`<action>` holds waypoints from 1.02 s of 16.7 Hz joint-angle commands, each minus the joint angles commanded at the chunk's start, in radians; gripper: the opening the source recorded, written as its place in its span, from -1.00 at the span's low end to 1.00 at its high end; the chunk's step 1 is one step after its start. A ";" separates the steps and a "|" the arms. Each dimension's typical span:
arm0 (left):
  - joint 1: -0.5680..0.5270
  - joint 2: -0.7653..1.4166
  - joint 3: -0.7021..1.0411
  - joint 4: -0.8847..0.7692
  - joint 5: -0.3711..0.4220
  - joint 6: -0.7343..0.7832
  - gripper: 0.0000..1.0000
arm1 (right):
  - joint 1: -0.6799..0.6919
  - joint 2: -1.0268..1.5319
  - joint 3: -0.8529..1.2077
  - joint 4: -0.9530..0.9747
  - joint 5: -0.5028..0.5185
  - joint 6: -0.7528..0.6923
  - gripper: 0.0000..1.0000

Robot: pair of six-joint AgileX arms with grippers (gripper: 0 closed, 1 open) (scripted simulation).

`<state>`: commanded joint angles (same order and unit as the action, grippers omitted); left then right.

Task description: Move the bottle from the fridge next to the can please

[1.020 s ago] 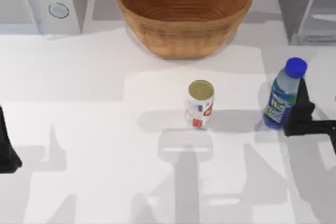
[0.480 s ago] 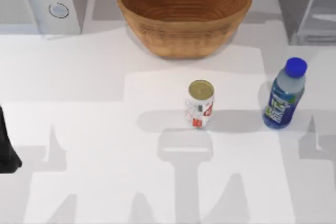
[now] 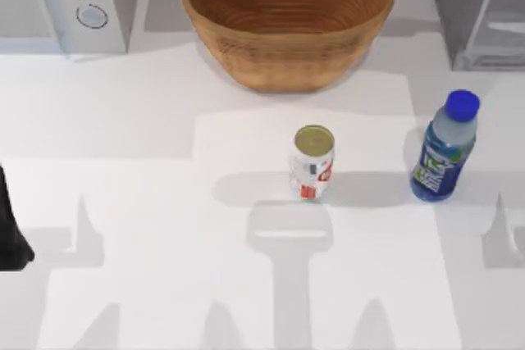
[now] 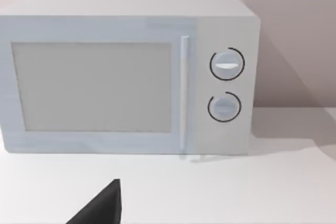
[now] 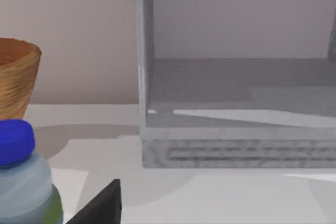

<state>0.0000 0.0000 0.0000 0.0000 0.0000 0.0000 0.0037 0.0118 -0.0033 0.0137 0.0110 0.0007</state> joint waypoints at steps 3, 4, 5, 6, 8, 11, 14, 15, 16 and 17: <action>0.000 0.000 0.000 0.000 0.000 0.000 1.00 | -0.004 -0.012 0.003 -0.014 -0.011 -0.001 1.00; 0.000 0.000 0.000 0.000 0.000 0.000 1.00 | -0.004 -0.012 0.003 -0.014 -0.011 -0.001 1.00; 0.000 0.000 0.000 0.000 0.000 0.000 1.00 | -0.004 -0.012 0.003 -0.014 -0.011 -0.001 1.00; 0.000 0.000 0.000 0.000 0.000 0.000 1.00 | -0.001 -0.009 0.002 -0.012 -0.009 0.000 1.00; 0.000 0.000 0.000 0.000 0.000 0.000 1.00 | -0.002 -0.019 0.011 -0.024 -0.008 0.000 1.00; 0.000 0.000 0.000 0.000 0.000 0.000 1.00 | -0.005 -0.091 0.070 -0.121 -0.006 -0.001 1.00; 0.000 0.000 0.000 0.000 0.000 0.000 1.00 | -0.006 -0.203 0.162 -0.311 -0.006 -0.001 1.00; 0.000 0.000 0.000 0.000 0.000 0.000 1.00 | -0.005 -0.246 0.197 -0.391 -0.007 -0.001 1.00; 0.000 0.000 0.000 0.000 0.000 0.000 1.00 | -0.005 -0.291 0.233 -0.476 -0.008 -0.001 1.00; 0.000 0.000 0.000 0.000 0.000 0.000 1.00 | -0.004 -0.337 0.271 -0.566 -0.009 -0.001 1.00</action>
<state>0.0000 0.0000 0.0000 0.0000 0.0000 0.0000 -0.0006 -0.3250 0.2675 -0.5523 0.0025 -0.0007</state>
